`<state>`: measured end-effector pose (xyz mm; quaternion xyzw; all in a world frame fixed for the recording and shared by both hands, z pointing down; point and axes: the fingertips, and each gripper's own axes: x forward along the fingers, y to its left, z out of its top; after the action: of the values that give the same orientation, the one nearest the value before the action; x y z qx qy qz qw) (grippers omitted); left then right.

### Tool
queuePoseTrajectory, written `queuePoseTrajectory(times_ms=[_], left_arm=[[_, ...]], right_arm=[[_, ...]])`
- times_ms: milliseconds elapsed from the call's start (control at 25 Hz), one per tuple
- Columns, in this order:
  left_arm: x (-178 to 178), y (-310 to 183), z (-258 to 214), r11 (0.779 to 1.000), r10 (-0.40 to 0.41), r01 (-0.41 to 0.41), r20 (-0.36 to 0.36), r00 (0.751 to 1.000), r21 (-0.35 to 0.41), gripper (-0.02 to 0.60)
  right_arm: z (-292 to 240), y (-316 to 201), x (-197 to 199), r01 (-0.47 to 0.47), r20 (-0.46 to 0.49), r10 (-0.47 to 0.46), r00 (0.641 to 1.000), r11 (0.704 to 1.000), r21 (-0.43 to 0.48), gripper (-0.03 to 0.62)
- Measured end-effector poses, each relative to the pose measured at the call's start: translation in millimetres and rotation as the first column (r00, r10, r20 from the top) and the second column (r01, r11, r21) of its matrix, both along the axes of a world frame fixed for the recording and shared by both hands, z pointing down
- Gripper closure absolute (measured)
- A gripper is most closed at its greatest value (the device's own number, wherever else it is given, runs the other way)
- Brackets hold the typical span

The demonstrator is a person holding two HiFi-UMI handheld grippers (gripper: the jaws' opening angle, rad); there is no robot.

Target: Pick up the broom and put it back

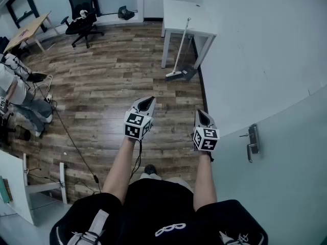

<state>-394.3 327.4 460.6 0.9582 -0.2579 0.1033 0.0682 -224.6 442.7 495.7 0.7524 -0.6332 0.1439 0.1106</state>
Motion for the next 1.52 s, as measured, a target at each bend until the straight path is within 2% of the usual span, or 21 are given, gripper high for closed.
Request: queuePoseTrajectory(times_ms=[320,880,1200,1360,1520], left_arm=[[-14.8,22.0,0.4,1.000,0.007,-0.007,0.011,1.000,-0.012,0.562],[15.1,-5.3,-3.5,1.000,0.008,-0.008,0.037,0.999,0.010,0.561],[64.1,-58.7,3.0,1.000,-0.015,0.015,0.037,0.999,0.022,0.561],[96.4,-97.0,6.2,0.998,-0.052,0.050,0.058,0.997,0.025,0.561],[133.9,-138.8,5.6,0.997,-0.067,0.066,0.049,0.997,0.028,0.561]], right_arm=[[-2.9,31.3,-5.6,-0.025,-0.006,0.025,1.000,1.000,-0.013,0.570],[6.7,11.3,15.1,-0.011,-0.005,0.011,1.000,1.000,-0.017,0.569],[17.1,-54.3,74.6,0.002,0.008,-0.002,1.000,1.000,-0.004,0.569],[20.6,-96.6,117.9,0.010,0.015,-0.010,1.000,1.000,-0.007,0.569],[21.8,-143.4,161.4,0.020,0.027,-0.020,0.999,1.000,0.002,0.569]])
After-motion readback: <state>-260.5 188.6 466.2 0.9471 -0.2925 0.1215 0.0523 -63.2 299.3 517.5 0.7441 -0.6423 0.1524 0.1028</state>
